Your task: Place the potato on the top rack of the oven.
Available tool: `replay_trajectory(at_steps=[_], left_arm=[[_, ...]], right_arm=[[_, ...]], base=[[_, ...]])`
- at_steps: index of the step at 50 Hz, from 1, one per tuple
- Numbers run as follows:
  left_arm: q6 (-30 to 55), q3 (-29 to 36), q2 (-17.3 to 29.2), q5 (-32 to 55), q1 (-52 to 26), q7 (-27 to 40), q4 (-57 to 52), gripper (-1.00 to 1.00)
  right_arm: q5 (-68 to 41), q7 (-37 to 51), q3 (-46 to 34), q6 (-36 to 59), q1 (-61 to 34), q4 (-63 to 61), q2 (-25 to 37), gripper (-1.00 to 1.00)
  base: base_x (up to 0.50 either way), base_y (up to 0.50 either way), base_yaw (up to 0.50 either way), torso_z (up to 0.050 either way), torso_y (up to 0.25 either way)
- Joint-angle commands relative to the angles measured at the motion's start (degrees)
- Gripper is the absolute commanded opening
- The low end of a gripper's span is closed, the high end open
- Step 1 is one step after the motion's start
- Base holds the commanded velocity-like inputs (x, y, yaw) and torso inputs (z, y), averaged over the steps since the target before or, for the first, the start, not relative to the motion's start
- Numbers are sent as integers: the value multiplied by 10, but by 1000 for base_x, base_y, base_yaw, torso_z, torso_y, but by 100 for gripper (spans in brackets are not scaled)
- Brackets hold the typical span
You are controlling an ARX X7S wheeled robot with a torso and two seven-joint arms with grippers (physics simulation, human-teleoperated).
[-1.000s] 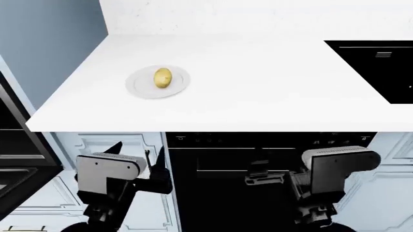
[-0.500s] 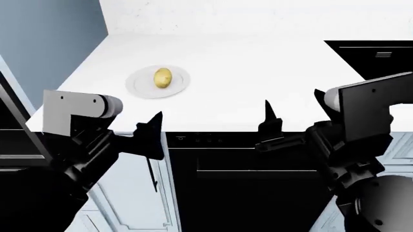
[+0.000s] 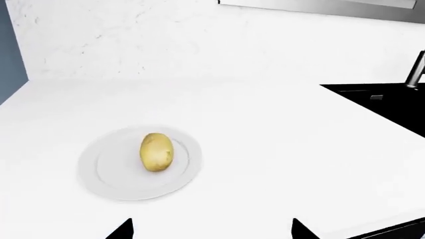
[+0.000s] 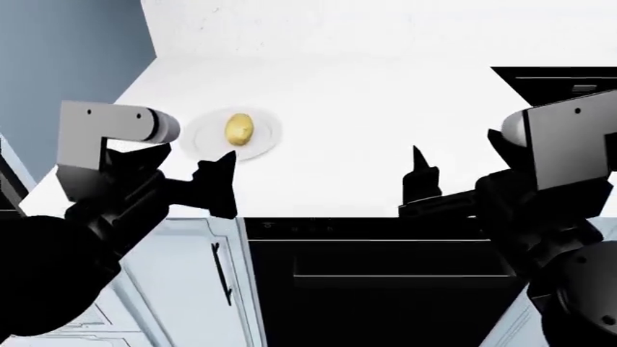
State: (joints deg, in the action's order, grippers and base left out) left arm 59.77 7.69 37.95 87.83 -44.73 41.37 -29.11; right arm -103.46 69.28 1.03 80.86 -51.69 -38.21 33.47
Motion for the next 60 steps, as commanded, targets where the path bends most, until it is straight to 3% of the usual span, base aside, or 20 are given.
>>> replay_trajectory(at_steps=[1,29,33,45,60], left_arm=[[1,8,-2,1,-13,-3,14,100],[12,23,-2,55,-31,53,5,100],[17,29,0,62,-34,65,0,100],[16,51,5,147,-48,192,-14,100],[-7,58,-7,146,-22,209,23,100]], right_arm=[[-32,24,-11,-22,-9,14,17,100],[-28,18,-9,-40,7,-6,42,100],[-24,6,6,-46,10,-15,45,100],[-47,4,34,-67,26,-44,67,100],[38,-80,51,-50,60,-33,39,100]], base=[[500,0,0,0,0],[496,1,0,0,1],[0,0,0,0,3],[0,0,0,0,0],[0,0,0,0,0]])
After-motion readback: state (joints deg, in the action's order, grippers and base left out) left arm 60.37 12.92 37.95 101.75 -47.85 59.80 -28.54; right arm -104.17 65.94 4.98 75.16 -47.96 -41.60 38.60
